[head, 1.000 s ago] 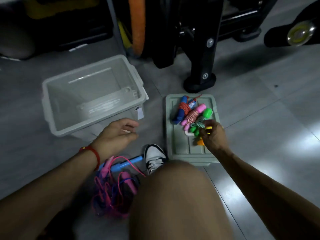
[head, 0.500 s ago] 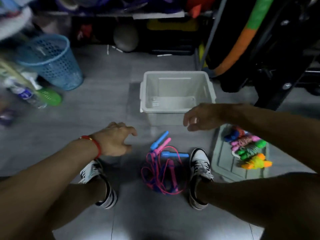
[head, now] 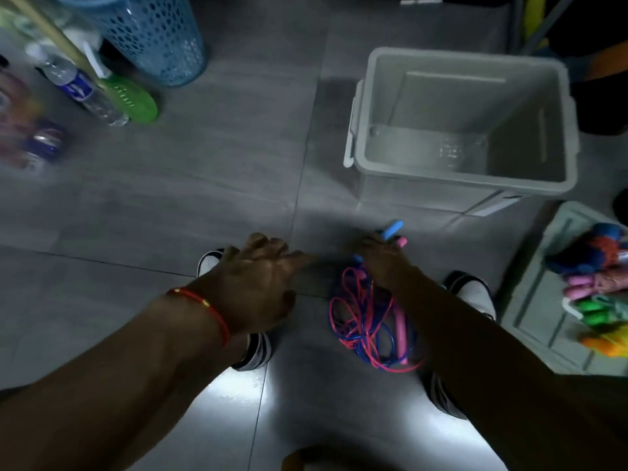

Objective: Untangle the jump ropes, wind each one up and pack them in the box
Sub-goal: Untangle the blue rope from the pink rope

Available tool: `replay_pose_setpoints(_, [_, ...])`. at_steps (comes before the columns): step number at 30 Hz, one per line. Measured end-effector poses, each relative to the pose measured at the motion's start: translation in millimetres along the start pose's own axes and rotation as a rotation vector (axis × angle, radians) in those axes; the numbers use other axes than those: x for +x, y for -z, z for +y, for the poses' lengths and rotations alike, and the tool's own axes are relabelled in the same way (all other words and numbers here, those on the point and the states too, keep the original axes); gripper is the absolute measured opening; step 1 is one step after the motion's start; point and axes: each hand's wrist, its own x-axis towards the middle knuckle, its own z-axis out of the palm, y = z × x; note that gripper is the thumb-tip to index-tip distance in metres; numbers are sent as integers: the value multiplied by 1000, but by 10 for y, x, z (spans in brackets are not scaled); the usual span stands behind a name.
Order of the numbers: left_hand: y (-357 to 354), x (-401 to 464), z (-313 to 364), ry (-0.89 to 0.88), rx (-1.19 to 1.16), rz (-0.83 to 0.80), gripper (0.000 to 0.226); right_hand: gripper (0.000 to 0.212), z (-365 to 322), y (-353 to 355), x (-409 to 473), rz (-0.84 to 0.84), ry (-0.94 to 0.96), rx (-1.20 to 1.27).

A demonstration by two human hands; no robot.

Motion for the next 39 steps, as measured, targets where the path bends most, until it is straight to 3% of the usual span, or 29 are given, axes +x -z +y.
replay_pose_setpoints(2, [32, 14, -9, 6, 22, 9, 74, 45, 3, -67, 15, -16, 0, -36])
replay_pose_setpoints(5, [170, 35, 36, 5, -9, -13, 66, 38, 54, 162, 67, -67, -26, -72])
replay_pose_setpoints(9, [300, 34, 142, -10, -47, 31, 46, 60, 80, 926, -121, -111, -62, -51])
replay_pose_setpoints(13, [359, 62, 328, 52, -164, 37, 38, 44, -73, 1792, -425, -46, -131, 94])
replay_pose_setpoints(15, [404, 61, 462, 116, -379, 53, 36, 38, -194, 2168, -653, -22, -237, 229])
replay_pose_setpoints(18, [485, -32, 680, 217, -1050, -74, 58, 29, -467, 2588, -1120, 66, -306, 741])
replay_pose_setpoints(20, [493, -99, 730, 201, -1312, -206, 64, 18, -673, 2739, -1450, 74, -171, 965])
replay_pose_setpoints(22, [471, -168, 767, 131, -1420, -284, 49, 9, -914, 2790, -1718, 79, -28, 981])
replay_pose_setpoints(24, [444, -203, 789, 107, -1473, -191, 22, 11, -1083, 2748, -1888, 41, 3, 956])
replay_pose_setpoints(26, [417, -187, 772, 75, -1377, 44, 17, 12, -1113, 2635, -1919, 72, -58, 928])
replay_pose_setpoints(29, [458, -294, 664, -100, -825, 246, 26, 4, -1013, 2510, -1779, 335, -197, 706])
replay_pose_setpoints(31, [539, -456, 616, -227, -608, 244, 23, 26, -1052, 2511, -1664, 317, -78, 650])
replay_pose_setpoints(33, [639, -581, 556, -338, -665, 303, 21, 19, -1126, 2531, -1560, 149, 52, 751])
replay_pose_setpoints(34, [690, -627, 495, -358, -796, 394, 21, 5, -1135, 2514, -1508, 63, 62, 773])
replay_pose_setpoints(35, [724, -651, 387, -344, -957, 525, 21, 11, -1069, 2477, -1455, 42, 39, 709])
replay_pose_setpoints(37, [757, -691, 83, -235, -1209, 776, 27, 25, -828, 2400, -1355, 55, -52, 473])
replay_pose_setpoints(39, [713, -753, -264, -18, -1229, 931, 32, 26, -631, 2437, -1323, 80, -140, 309])
